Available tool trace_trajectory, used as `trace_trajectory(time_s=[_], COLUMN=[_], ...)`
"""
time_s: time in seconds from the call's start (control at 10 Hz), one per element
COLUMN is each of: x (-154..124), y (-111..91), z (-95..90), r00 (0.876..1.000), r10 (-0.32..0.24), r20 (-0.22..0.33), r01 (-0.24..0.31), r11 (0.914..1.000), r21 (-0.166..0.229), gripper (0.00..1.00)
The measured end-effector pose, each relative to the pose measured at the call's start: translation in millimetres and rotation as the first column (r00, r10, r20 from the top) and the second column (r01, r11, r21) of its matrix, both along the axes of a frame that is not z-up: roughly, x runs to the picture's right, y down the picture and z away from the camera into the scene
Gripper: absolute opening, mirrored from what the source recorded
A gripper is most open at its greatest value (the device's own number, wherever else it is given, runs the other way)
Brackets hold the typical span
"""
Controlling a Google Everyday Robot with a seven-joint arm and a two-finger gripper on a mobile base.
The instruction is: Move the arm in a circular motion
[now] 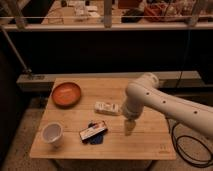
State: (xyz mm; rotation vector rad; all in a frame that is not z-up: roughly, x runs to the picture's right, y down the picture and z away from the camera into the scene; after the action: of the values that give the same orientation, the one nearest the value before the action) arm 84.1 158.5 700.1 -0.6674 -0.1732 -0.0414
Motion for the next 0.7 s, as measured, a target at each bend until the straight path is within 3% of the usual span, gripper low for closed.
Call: trace_trajectory(time_s=[0.2, 0.4, 0.6, 0.7], x=[-44.5, -92.1, -117.1, -121.1], y=[-11.1, -37.8, -75.4, -87.9], z=[3.8, 19.8, 48.3, 59.7], r00=[0.996, 0.985, 0.978, 0.98], r10=[-0.064, -0.123, -0.145, -0.135], r20=[0.058, 0.123, 0.151, 0.147], r01=[0.062, 0.116, 0.133, 0.122], r11=[0.9977, 0.9913, 0.987, 0.9882], r21=[0.026, 0.063, 0.091, 0.093], gripper=[0.8, 0.8, 0.8, 0.8])
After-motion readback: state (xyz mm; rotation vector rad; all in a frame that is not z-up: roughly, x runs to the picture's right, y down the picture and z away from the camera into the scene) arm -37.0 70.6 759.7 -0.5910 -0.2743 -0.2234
